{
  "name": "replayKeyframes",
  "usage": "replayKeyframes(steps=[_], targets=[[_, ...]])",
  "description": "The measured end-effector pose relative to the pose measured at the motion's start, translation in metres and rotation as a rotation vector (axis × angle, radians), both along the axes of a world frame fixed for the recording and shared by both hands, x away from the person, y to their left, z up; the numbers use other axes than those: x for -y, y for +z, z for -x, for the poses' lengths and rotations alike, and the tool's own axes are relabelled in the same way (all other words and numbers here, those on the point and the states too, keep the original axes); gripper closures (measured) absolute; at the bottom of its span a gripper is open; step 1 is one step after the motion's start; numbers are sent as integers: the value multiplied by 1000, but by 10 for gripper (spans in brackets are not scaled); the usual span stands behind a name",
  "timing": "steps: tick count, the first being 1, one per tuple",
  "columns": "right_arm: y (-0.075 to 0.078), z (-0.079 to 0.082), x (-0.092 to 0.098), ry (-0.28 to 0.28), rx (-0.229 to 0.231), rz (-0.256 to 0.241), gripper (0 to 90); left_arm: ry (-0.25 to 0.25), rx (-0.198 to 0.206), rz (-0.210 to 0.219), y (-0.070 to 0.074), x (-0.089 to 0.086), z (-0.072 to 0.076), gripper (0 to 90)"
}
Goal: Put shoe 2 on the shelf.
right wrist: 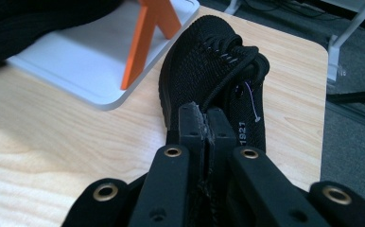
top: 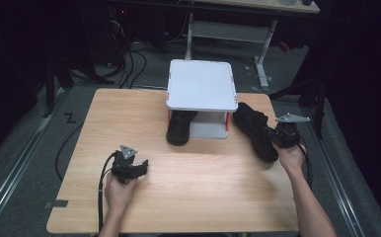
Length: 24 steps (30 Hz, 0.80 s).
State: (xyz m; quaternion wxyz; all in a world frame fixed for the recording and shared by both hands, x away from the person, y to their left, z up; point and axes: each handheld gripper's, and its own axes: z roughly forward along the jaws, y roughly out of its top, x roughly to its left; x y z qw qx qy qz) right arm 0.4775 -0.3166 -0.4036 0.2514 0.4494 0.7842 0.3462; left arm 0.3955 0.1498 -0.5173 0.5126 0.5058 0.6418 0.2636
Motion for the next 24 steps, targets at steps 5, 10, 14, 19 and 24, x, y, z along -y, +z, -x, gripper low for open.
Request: replayKeyframes(steps=[5, 10, 14, 19, 24], targets=[[3, 15, 0, 18, 12, -3, 882, 1, 1, 8, 0, 0, 0, 307], [6, 32, 1, 37, 27, -4, 882, 0, -1, 0, 0, 1, 0, 303], [10, 47, 3, 51, 34, -3, 882, -13, -9, 0, 0, 2, -1, 251], [13, 68, 5, 72, 36, 1, 882, -12, -13, 11, 0, 2, -2, 222], [13, 85, 3, 102, 30, 6, 882, -13, -16, 8, 0, 3, -1, 211]])
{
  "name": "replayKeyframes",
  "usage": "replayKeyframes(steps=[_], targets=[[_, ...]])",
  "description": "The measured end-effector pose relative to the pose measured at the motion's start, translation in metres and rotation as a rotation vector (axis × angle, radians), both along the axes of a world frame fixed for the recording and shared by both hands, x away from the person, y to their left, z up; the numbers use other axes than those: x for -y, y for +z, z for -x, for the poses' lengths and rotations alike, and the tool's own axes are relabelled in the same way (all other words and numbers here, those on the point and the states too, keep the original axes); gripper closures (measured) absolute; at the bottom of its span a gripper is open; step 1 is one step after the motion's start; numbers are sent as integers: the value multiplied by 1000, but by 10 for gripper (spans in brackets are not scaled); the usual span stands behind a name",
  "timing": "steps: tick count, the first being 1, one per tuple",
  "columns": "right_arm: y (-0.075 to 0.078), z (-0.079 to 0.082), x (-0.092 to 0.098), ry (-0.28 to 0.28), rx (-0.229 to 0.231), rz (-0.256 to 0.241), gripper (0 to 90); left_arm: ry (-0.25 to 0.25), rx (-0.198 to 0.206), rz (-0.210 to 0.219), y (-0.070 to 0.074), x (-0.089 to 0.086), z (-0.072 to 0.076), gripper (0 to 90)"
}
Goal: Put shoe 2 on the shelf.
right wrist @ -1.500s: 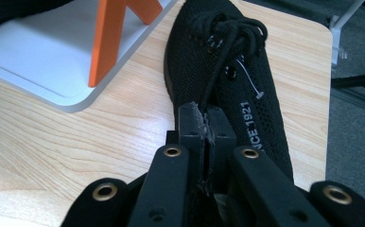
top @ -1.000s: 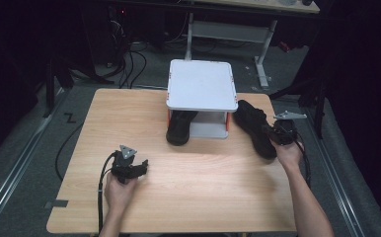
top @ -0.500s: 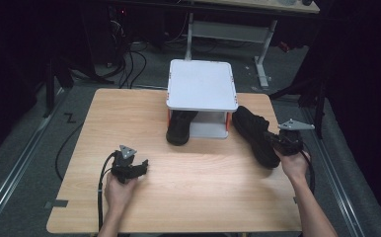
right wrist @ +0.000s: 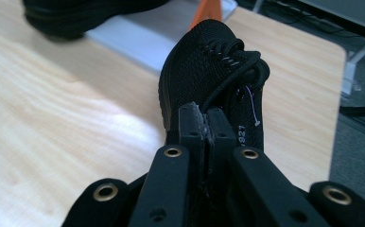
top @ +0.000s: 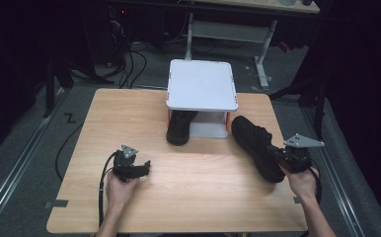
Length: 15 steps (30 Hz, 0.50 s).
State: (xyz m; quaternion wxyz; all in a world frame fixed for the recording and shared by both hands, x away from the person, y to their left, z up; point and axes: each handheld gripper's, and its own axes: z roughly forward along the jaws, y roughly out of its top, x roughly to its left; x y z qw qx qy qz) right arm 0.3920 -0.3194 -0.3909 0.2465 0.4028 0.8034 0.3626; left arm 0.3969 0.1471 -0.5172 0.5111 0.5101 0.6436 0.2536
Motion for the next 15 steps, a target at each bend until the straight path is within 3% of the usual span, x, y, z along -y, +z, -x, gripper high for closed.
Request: replayKeyframes(steps=[9, 15], targets=[[-3, 21, -11, 49, -1, -20, 882, -2, 32, 49, 12, 3, 2, 226], [-3, 27, -22, 84, 1, -29, 882, -28, 64, 70, 32, 9, -1, 231]])
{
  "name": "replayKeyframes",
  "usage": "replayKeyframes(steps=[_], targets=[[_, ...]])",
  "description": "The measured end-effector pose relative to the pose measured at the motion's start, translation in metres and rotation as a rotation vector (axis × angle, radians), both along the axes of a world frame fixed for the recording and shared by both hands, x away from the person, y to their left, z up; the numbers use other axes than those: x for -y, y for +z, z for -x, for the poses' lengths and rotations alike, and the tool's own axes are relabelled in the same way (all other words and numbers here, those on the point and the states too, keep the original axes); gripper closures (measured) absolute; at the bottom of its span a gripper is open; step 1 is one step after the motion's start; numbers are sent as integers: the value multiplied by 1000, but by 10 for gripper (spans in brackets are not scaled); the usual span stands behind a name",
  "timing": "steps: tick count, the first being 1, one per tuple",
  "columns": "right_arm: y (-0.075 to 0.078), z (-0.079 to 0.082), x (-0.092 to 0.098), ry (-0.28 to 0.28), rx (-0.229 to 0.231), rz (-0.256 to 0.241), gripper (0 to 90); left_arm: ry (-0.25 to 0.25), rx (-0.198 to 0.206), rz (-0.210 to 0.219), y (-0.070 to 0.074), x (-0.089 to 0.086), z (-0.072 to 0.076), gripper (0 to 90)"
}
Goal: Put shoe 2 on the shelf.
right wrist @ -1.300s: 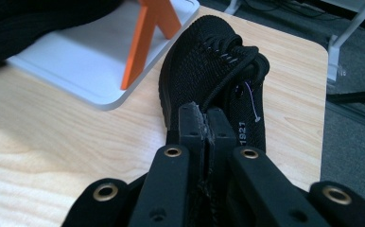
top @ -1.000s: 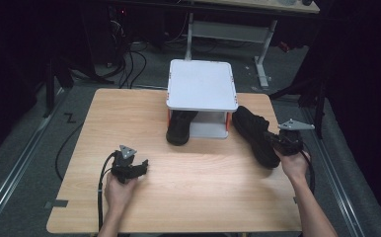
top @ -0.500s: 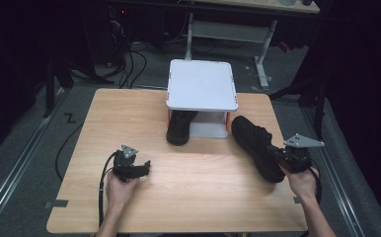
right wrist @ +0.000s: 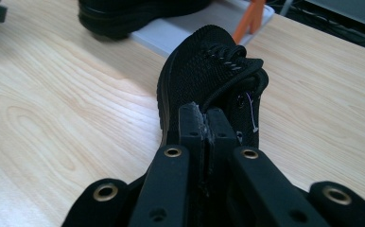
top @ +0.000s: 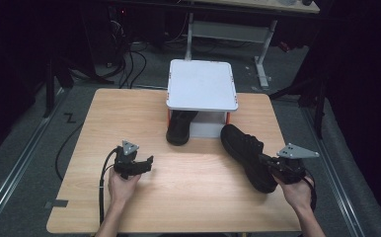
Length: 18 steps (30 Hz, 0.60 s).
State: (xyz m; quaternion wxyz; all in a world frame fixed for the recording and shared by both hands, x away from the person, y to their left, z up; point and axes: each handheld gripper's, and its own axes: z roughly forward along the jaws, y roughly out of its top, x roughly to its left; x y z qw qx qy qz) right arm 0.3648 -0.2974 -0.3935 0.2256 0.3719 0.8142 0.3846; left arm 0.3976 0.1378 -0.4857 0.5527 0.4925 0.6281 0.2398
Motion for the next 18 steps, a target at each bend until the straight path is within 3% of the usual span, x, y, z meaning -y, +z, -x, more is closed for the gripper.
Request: replayKeyframes(steps=[10, 18], targets=[[4, -1, -18, 39, 17, 1, 882, -56, 40, 14, 38, 15, -12, 242], [3, -7, -35, 57, 17, -2, 881, -83, 90, 76, 76, 24, -28, 245]])
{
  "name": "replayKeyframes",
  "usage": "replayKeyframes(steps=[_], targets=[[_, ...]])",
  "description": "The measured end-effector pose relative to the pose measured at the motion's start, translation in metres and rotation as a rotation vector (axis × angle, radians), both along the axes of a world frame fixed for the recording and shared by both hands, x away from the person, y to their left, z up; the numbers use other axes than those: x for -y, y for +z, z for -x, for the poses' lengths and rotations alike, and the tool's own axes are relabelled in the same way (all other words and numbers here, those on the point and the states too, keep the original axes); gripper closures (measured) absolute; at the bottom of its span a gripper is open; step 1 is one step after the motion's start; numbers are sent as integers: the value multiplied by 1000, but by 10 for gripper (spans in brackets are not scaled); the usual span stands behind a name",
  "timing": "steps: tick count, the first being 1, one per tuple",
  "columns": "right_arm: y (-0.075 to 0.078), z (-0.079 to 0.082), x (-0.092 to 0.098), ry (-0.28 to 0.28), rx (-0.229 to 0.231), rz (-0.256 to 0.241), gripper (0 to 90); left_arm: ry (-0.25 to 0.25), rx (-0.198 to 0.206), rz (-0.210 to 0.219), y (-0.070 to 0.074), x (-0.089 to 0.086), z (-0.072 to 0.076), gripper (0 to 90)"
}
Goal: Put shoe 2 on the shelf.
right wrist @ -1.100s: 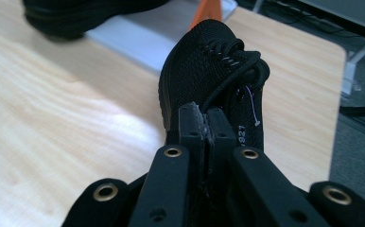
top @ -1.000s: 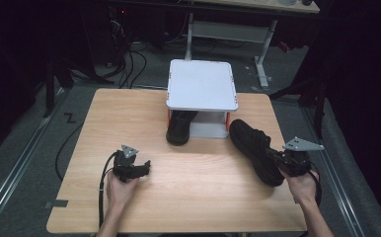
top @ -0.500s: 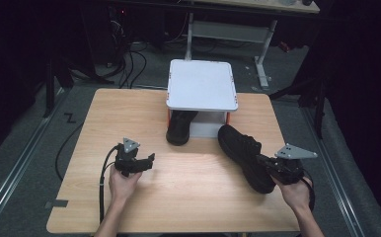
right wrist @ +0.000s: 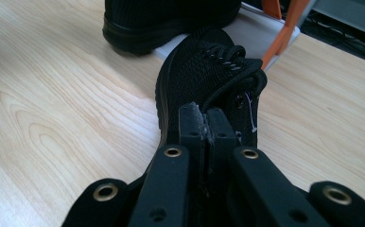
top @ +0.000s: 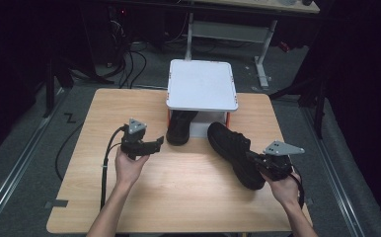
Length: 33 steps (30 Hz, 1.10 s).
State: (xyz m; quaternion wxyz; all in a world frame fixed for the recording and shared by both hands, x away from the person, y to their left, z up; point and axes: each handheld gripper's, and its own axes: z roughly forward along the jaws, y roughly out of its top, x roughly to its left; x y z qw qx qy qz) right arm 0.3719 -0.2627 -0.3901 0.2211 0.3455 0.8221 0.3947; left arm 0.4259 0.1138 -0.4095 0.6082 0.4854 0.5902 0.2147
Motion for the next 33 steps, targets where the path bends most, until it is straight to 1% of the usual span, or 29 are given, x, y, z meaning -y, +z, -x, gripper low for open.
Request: replayKeyframes(steps=[3, 5, 8, 10, 14, 17, 20, 22, 26, 28, 33], targets=[[0, -3, -7, -3, 5, 1, 882, -5, 21, -7, 16, 6, -9, 254], [-1, -5, -11, -4, 11, 3, 882, -6, 35, -23, 25, 11, -16, 264], [-2, -10, -17, -16, 11, 0, 881, -11, 44, -30, 37, 18, -28, 266], [-3, -13, -21, -24, 12, 4, 881, -9, 47, -30, 42, 21, -35, 268], [-6, -19, -27, -40, 15, 5, 881, -5, 48, -10, 53, 27, -50, 270], [-6, -22, -32, -63, 22, 5, 881, 20, 42, -6, 58, 31, -62, 286], [-8, -26, -37, -71, 17, 10, 881, 38, 36, 1, 61, 35, -74, 308], [-9, -26, -42, -72, 16, 25, 880, 43, 27, -31, 60, 40, -81, 313], [-10, -30, -48, -75, 2, 30, 880, 39, 22, -50, 57, 49, -85, 350], [-11, -32, -50, -74, -6, 31, 880, 41, 18, -73, 55, 52, -87, 364], [-13, -37, -58, -70, -25, 32, 878, 46, 5, -43, 54, 50, -92, 384]])
